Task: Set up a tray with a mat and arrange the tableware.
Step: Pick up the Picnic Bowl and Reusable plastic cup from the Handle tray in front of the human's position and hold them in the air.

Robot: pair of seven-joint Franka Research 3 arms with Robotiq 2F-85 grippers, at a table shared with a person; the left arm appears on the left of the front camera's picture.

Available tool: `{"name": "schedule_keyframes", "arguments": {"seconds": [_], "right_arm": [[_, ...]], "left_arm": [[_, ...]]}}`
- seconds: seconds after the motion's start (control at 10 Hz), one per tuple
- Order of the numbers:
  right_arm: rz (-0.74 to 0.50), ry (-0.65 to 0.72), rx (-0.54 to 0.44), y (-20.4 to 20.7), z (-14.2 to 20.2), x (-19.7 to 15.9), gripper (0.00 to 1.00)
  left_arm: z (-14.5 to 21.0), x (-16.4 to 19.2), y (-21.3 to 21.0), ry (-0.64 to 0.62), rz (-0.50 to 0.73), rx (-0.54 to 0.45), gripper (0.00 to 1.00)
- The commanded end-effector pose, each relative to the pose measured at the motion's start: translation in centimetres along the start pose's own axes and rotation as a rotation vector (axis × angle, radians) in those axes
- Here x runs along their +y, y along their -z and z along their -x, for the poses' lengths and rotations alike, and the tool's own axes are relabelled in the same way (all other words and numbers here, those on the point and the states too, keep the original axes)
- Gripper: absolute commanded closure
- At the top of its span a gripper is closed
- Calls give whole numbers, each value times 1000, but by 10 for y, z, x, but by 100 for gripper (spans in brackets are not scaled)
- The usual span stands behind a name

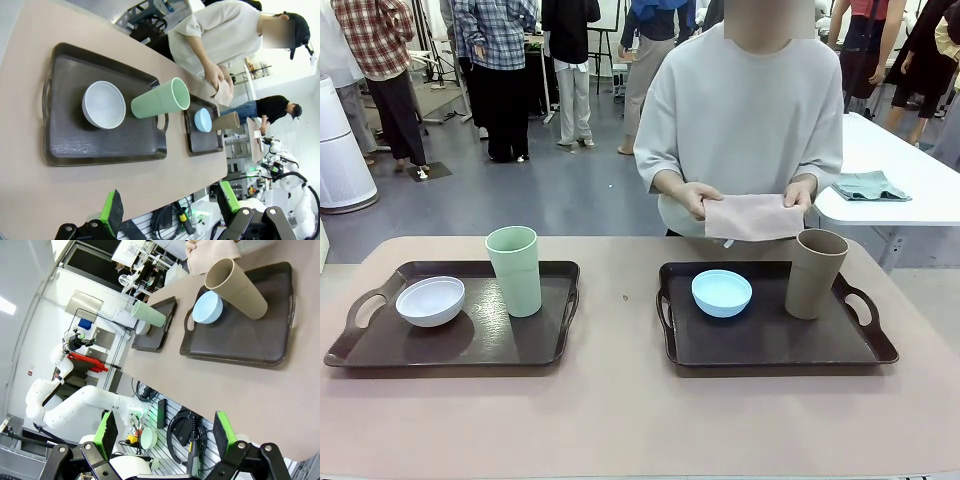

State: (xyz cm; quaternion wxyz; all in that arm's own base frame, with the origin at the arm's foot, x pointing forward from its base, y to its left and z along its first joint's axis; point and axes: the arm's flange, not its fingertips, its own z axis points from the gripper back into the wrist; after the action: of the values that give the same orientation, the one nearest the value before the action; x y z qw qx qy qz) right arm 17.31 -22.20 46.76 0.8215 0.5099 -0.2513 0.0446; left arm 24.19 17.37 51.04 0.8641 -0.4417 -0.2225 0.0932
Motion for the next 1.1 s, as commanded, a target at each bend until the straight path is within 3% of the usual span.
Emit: {"name": "schedule_keyframes", "arguments": {"seconds": [0.0, 0.3, 0.6, 1.0], "right_arm": [[27, -49, -14, -2, -10, 6, 0], [42, -204, 114, -6, -49, 21, 0], [191, -488, 291, 10, -76, 24, 0], [97, -815, 622, 41, -83, 34, 0]], "left_arm": [[-3, -26, 2, 77, -80, -9, 0], [-20, -98, 16, 162, -252, 6, 0], [-24, -179, 54, 264, -401, 73, 0], [-19, -246, 147, 336, -587, 129, 0]]}}
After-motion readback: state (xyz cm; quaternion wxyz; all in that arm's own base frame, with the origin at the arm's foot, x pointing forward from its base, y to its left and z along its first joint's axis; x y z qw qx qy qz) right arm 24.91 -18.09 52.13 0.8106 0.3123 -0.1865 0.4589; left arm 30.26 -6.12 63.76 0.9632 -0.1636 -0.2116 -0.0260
